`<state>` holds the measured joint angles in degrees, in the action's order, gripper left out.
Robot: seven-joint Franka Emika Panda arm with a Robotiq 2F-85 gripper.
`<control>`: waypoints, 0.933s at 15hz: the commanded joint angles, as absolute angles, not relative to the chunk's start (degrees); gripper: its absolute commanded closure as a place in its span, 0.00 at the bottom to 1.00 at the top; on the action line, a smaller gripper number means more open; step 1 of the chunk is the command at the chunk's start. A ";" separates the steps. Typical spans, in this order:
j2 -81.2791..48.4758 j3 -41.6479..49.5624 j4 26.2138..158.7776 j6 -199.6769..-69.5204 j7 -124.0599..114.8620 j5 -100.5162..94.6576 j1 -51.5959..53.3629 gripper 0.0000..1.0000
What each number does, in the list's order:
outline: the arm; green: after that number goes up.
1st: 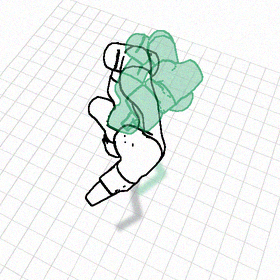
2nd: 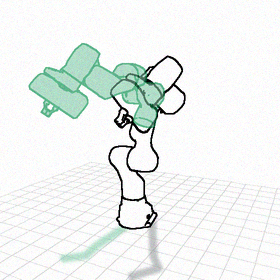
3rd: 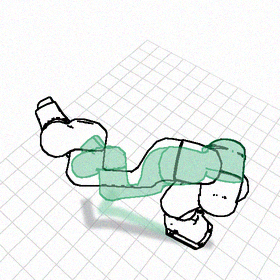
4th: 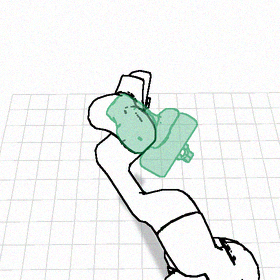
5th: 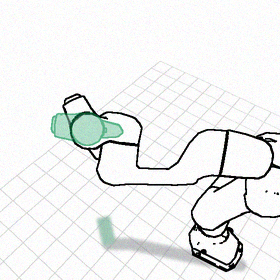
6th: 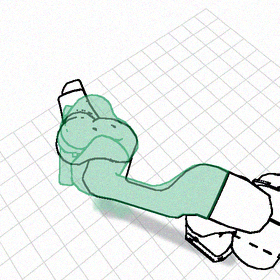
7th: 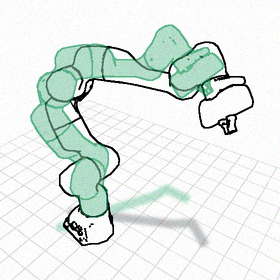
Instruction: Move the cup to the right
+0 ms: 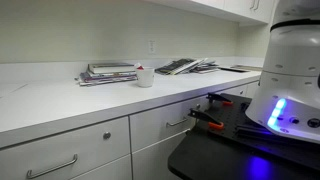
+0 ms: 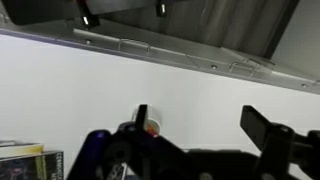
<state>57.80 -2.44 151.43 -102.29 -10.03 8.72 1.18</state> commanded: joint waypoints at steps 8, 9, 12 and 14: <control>53.17 -4.03 152.11 -109.57 -13.60 7.72 -3.81 0.00; 51.01 -3.99 152.34 -112.38 -14.89 6.85 -5.37 0.00; 41.61 -4.09 154.00 -124.47 -19.01 3.86 -10.82 0.00; 33.77 -4.77 153.90 -129.52 -22.94 1.33 -13.97 0.00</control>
<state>43.30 -2.58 155.66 -124.56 -16.54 4.05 -10.34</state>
